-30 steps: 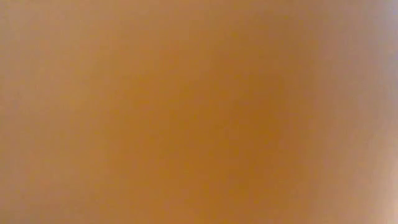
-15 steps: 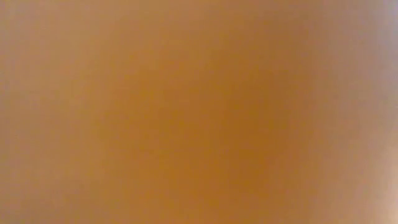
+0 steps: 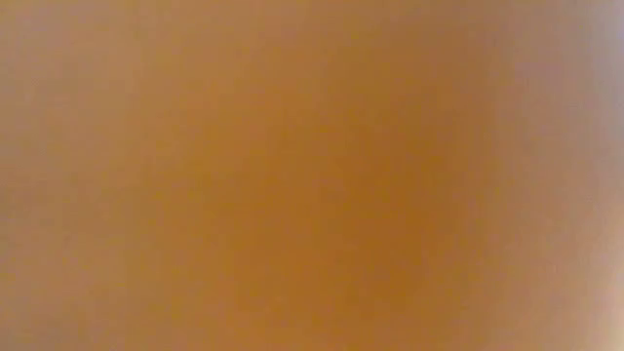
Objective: Sort blocks
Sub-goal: Put the yellow block into the yellow bin
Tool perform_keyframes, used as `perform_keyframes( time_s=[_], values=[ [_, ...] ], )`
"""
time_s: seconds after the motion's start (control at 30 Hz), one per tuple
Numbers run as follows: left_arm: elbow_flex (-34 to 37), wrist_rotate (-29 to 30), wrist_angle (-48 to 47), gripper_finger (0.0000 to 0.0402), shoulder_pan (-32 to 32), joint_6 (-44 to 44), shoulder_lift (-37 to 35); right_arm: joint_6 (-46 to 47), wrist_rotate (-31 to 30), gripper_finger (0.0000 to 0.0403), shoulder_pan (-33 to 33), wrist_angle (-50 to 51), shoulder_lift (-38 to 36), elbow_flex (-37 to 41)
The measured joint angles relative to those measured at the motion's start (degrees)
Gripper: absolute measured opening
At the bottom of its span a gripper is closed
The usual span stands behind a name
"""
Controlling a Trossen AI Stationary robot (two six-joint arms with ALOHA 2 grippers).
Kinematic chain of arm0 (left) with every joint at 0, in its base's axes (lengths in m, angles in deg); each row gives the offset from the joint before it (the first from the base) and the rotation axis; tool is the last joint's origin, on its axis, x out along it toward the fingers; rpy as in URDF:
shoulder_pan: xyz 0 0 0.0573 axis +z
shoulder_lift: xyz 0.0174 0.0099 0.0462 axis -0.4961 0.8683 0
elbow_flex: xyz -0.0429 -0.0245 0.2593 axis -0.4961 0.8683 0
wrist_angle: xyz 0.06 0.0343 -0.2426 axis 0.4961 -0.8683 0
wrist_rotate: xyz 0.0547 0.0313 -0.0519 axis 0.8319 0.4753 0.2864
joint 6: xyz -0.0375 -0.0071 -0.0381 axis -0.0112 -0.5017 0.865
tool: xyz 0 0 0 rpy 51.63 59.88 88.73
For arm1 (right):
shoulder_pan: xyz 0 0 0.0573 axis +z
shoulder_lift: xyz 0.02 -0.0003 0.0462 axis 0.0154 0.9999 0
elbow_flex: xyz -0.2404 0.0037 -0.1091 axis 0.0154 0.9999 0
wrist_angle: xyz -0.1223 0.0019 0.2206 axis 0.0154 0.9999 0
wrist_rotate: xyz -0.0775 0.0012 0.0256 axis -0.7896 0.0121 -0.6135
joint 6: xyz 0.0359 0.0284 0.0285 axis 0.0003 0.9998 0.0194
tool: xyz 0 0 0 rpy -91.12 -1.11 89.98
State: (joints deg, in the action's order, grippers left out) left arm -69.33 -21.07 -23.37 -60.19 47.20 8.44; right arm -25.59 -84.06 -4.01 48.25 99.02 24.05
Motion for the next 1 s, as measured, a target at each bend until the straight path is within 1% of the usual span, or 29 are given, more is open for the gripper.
perform_keyframes(
  time_s=[0.1,0.23,0.33,0.43,0.5,0.57,0.67,0.8,0.9,1.0],
  values=[
    [0.0,-3.8,7.8,0.0084,2.8,0.6,3.5,3.2,0.1,0.0192,1.3,4.4,-2.1,0.0],
    [0.0,-6.2,14.1,0.0085,4.5,7.5,7.7,8.2,0.0,0.0192,3.9,7.1,-3.8,0.0],
    [0.0,-7.9,15.2,0.0085,4.8,14.9,9.6,11.2,0.0,0.0192,7.0,7.6,-4.6,0.0],
    [0.0,-8.1,15.2,0.0085,4.8,21.3,10.7,13.3,0.0,0.0192,10.0,7.5,-4.7,0.0],
    [0.0,-9.7,15.1,0.0085,4.8,23.8,10.7,14.4,-0.4,0.0192,11.9,7.6,-4.7,0.0],
    [0.0,-12.0,15.4,0.0090,4.8,25.2,10.7,15.8,-2.2,0.0192,13.7,7.6,-4.7,0.0],
    [0.0,-14.7,15.1,0.0111,4.8,26.6,10.7,18.5,-7.1,0.0192,16.4,7.6,-4.6,0.0],
    [0.0,-16.4,11.9,0.0160,5.1,26.6,10.6,21.2,-12.4,0.0192,20.0,7.6,-4.7,0.0],
    [0.0,-17.8,9.8,0.0196,6.0,25.1,10.6,23.3,-14.9,0.0192,22.2,7.6,-4.6,0.0],
    [0.0,-20.4,9.1,0.0218,7.4,20.8,10.6,25.6,-15.3,0.0192,23.8,7.6,-4.6,0.0]
  ],
)
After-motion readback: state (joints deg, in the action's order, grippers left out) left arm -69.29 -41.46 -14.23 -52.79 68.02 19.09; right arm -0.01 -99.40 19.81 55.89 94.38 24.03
